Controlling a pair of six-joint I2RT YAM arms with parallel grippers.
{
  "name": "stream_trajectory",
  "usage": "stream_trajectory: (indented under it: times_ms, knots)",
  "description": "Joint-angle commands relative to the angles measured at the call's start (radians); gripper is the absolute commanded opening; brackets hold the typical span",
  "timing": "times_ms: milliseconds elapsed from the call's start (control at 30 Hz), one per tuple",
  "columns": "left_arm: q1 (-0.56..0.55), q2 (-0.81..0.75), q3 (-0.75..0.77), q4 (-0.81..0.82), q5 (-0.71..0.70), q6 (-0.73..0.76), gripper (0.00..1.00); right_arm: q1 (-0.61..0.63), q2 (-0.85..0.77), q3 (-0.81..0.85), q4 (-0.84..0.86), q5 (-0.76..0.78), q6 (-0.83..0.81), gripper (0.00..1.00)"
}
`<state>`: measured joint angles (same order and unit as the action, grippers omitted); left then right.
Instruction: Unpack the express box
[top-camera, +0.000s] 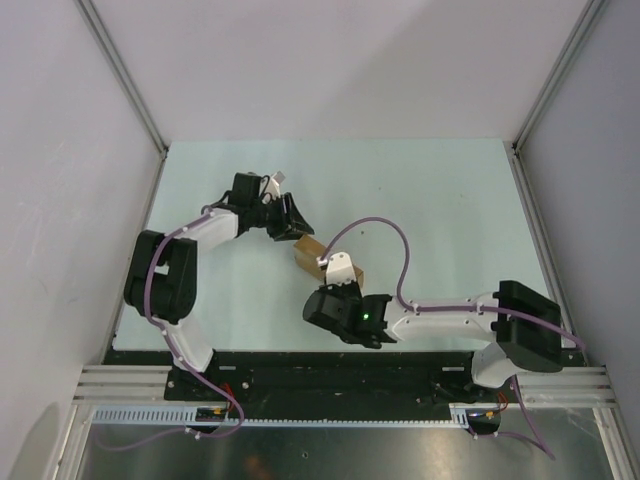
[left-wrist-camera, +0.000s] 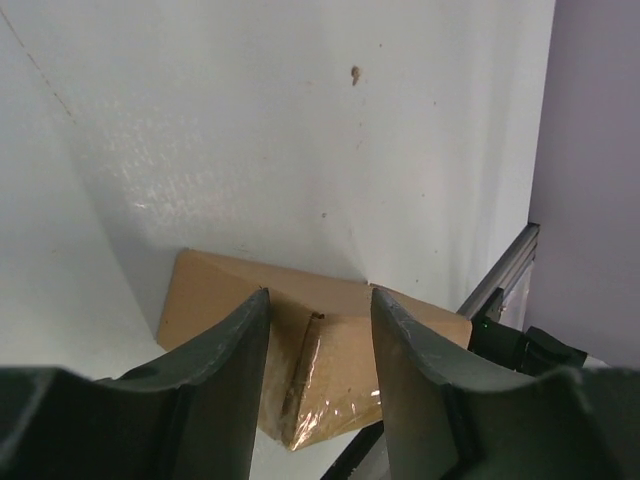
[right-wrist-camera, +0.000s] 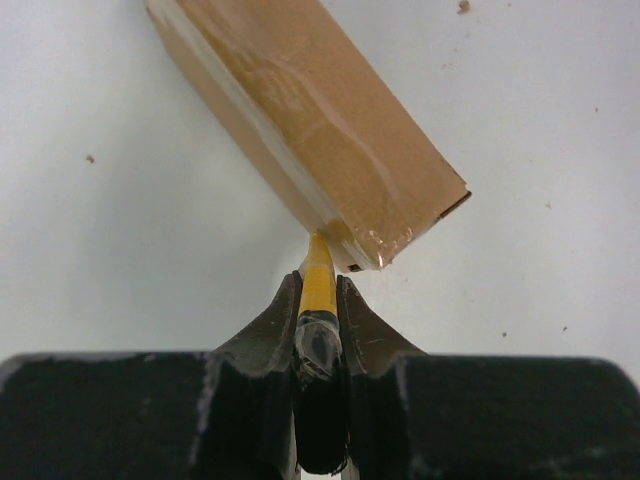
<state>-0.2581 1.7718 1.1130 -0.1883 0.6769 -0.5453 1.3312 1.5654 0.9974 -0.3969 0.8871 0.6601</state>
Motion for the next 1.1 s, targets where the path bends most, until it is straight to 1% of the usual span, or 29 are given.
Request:
stream_trajectory:
  times_ms: [0,300,533,733,767,833,867,933,967,1000,1067]
  knots:
    - [-0.006,-0.061,-0.033,0.065,0.047,-0.021,0.5,-0.036,-0.106,-0.042,-0.022,-0.013,0.093,0.0]
    - [-0.013,-0.058,-0.056,0.128,0.111,-0.015,0.5,-0.096,-0.199,-0.137,-0.036,-0.059,0.174,0.0]
    - [-0.032,-0.067,-0.067,0.141,0.112,0.002,0.52,-0.208,-0.248,-0.198,0.036,-0.1,0.135,0.0]
    - [-0.036,-0.113,-0.045,0.141,0.099,0.051,0.58,-0.325,-0.272,-0.241,0.162,-0.174,0.053,0.0]
    - [-0.036,-0.12,-0.036,0.142,0.121,0.079,0.61,-0.358,-0.272,-0.243,0.194,-0.203,0.029,0.0]
    - [-0.038,-0.141,0.002,0.139,0.134,0.108,0.64,-0.397,-0.271,-0.243,0.22,-0.241,-0.006,0.0]
    - [-0.04,-0.147,0.013,0.141,0.144,0.128,0.66,-0.436,-0.272,-0.244,0.233,-0.284,-0.032,0.0]
    - [-0.047,-0.156,0.051,0.141,0.139,0.149,0.7,-0.475,-0.288,-0.25,0.243,-0.332,-0.065,0.0]
    - [-0.052,-0.155,0.062,0.141,0.136,0.165,0.73,-0.493,-0.292,-0.253,0.257,-0.391,-0.088,0.0]
    - [-0.058,-0.153,0.083,0.141,0.122,0.171,0.75,-0.518,-0.301,-0.256,0.257,-0.413,-0.117,0.0]
    - [-0.081,-0.149,0.097,0.141,0.099,0.188,0.8,-0.536,-0.335,-0.255,0.222,-0.463,-0.129,0.0]
